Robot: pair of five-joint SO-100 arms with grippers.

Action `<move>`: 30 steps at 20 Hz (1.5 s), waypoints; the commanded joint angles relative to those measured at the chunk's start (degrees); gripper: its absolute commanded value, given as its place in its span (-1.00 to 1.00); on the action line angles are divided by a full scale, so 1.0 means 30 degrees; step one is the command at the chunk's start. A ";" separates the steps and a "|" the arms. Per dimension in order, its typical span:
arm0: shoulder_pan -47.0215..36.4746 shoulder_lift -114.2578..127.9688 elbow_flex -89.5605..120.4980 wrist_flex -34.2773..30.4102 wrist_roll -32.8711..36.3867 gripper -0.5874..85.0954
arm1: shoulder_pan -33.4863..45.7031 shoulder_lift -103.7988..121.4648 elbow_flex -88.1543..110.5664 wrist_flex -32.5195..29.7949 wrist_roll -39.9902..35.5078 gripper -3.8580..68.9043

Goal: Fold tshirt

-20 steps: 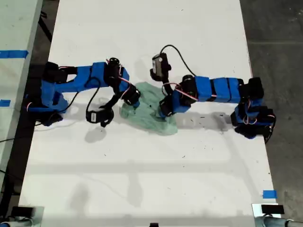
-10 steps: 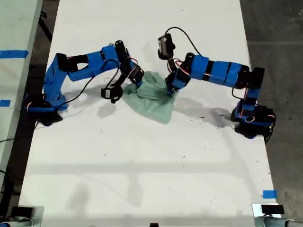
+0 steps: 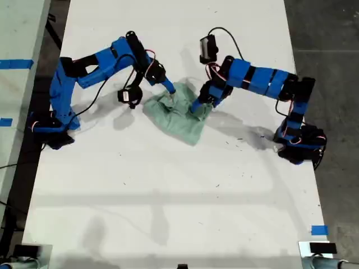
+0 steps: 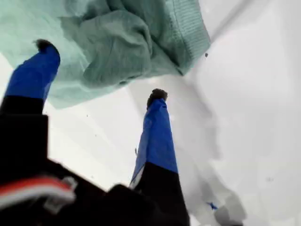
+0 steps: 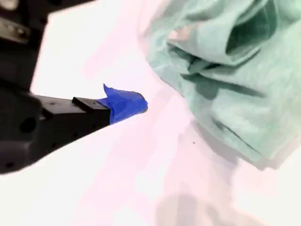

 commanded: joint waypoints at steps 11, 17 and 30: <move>0.5273 2.5752 2.7539 -0.5127 -0.9902 -0.98 | -0.7031 2.2822 1.6934 -0.2197 1.0107 -0.36; 0.6650 4.1250 4.0869 -0.4775 -1.5410 -0.98 | -0.8438 3.2314 2.7861 -0.5742 1.4912 -0.65; 0.6035 4.4414 4.3330 -0.1230 -1.5879 -0.77 | -0.7500 3.8408 3.2256 -0.5830 0.4805 -0.73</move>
